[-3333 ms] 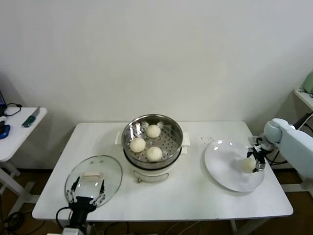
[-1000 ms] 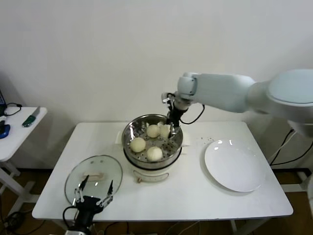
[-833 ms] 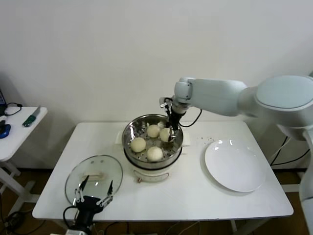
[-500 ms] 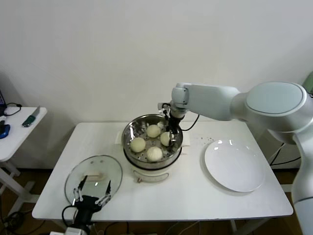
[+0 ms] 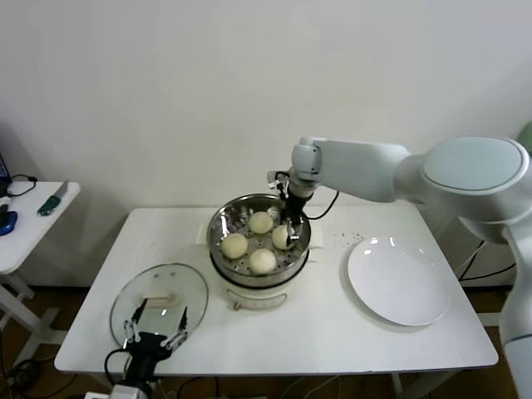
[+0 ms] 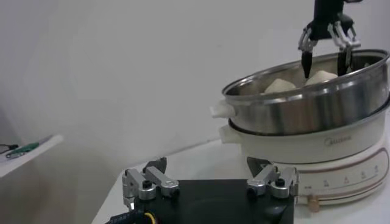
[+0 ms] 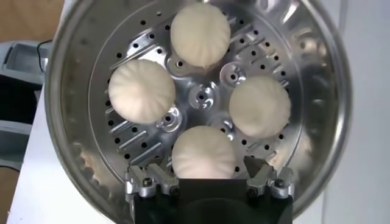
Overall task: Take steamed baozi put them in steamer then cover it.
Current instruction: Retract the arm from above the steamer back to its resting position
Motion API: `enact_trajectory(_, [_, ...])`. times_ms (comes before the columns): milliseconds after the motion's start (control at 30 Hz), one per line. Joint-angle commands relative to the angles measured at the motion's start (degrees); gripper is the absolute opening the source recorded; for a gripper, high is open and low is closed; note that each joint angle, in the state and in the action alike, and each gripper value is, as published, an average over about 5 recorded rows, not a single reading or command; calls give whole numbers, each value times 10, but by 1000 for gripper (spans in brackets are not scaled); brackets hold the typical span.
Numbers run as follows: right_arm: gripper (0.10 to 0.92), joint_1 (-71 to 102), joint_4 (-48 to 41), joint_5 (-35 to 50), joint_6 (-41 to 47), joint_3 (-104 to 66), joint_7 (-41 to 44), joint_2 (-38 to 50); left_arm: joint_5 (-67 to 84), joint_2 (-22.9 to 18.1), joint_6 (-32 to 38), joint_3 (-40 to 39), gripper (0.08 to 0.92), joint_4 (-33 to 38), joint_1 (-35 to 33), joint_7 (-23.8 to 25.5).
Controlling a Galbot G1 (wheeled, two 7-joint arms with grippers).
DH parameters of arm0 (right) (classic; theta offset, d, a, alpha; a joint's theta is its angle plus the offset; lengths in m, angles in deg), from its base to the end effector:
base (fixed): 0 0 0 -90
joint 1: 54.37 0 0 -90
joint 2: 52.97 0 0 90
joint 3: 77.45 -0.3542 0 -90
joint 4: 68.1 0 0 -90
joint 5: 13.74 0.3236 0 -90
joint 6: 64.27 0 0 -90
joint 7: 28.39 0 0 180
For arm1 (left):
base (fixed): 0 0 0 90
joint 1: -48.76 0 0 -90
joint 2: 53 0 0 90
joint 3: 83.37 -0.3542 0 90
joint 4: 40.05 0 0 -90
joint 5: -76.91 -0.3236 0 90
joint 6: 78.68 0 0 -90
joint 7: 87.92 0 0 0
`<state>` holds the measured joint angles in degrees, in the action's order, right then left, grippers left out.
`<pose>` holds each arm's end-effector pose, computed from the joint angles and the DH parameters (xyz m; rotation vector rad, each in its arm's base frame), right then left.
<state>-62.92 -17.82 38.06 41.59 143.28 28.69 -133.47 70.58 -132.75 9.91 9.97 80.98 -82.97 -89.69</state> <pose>0.6021 0.0934 -0.0737 1.4059 -1.3322 1.2933 0.0858 0.0492 -0.3197 -0.0520 -2.9124 -0.4310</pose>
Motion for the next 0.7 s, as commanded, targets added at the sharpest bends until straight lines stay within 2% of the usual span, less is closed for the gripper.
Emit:
enact_trajectory(33, [823, -26, 1, 2, -8, -66, -3, 43, -30, 2, 9, 4, 823, -16, 11, -5])
enact_trajectory(200, [823, -29, 33, 2, -68, -124, -67, 113, -48, 2, 12, 7, 823, -30, 24, -10])
enact_trajectory(367, [823, -15, 138, -17, -151, -167, -189, 232, -64, 3, 12, 13, 823, -32, 30, -11])
enact_trajectory(533, [823, 77, 233, -31, -177, -261, -299, 350, -72, 2, 13, 13, 823, -30, 34, -8])
enact_trajectory(700, [823, 209, 279, -39, -197, -414, -370, 432, -80, -1, 22, 8, 823, -28, 44, -7])
